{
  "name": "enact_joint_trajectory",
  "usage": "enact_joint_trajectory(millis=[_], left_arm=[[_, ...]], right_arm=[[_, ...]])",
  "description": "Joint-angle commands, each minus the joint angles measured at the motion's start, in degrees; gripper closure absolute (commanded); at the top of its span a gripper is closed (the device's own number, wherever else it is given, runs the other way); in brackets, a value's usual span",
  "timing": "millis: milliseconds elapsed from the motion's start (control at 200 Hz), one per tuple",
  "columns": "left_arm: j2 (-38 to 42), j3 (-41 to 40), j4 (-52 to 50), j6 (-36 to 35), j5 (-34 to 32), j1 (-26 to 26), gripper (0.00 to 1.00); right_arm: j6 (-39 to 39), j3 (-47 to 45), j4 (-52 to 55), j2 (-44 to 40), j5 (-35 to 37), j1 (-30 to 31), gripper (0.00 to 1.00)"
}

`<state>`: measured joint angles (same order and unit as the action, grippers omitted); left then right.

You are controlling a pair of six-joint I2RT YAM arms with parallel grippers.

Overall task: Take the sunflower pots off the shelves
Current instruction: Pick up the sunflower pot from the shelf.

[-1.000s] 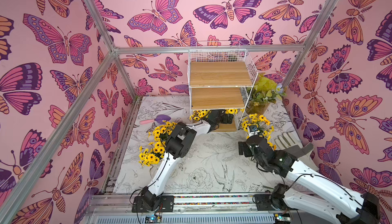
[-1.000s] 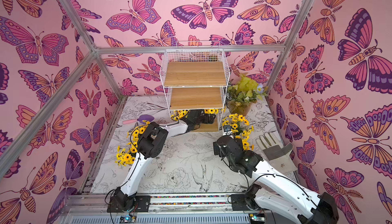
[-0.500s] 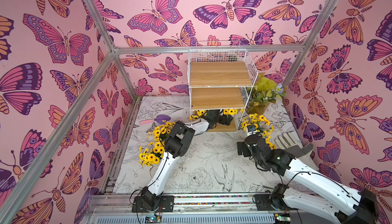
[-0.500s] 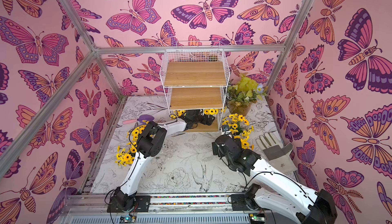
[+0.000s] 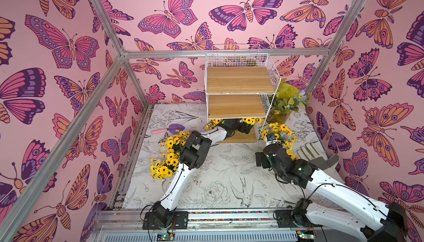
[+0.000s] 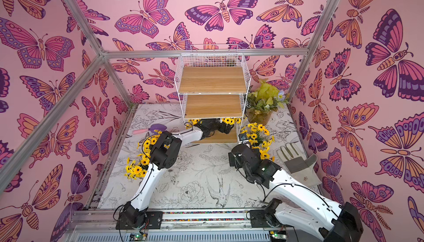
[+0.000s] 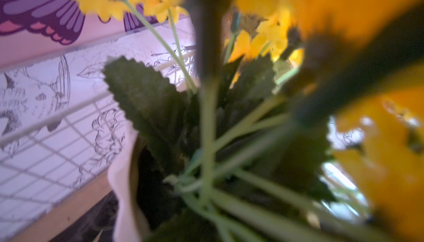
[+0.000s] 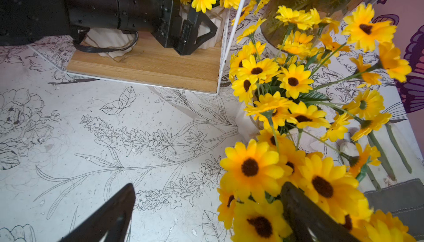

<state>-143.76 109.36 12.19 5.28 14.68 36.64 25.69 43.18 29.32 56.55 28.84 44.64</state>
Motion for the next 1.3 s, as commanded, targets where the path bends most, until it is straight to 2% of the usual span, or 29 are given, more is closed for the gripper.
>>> enact_joint_trajectory(millis=[0, 265, 350, 446, 631, 1072, 1297], left_arm=[[-0.89, 2.32, 5.11, -3.66, 6.36, 1.49, 0.01], [-2.4, 3.8, 7.66, -3.17, 7.62, 1.41, 0.0], [-2.53, 3.85, 8.07, -3.3, 9.07, 1.37, 0.12], [-2.3, 2.95, 9.08, -2.6, 9.75, 1.4, 0.2], [-1.01, 0.02, 11.91, -1.29, 10.28, 1.38, 0.27], [8.29, -14.79, 19.94, 2.17, 10.55, 1.54, 0.35], [13.53, -23.07, 23.47, 1.39, 9.09, 2.46, 0.36]], right_arm=[[0.59, 1.82, 0.3, 0.94, -0.09, -0.26, 0.01], [0.77, 3.23, 0.96, 2.42, -0.31, -0.21, 0.0], [0.8, 3.32, 1.03, 2.33, -0.2, -0.2, 0.01], [0.87, 3.4, 1.17, 2.07, -0.26, -0.26, 0.0], [0.91, 3.14, 1.2, 1.5, -0.15, -0.24, 0.01], [-0.11, 3.68, 0.37, 1.38, 0.76, -0.26, 0.01], [-1.22, 3.41, -0.05, 1.02, 3.02, -0.26, 0.01]])
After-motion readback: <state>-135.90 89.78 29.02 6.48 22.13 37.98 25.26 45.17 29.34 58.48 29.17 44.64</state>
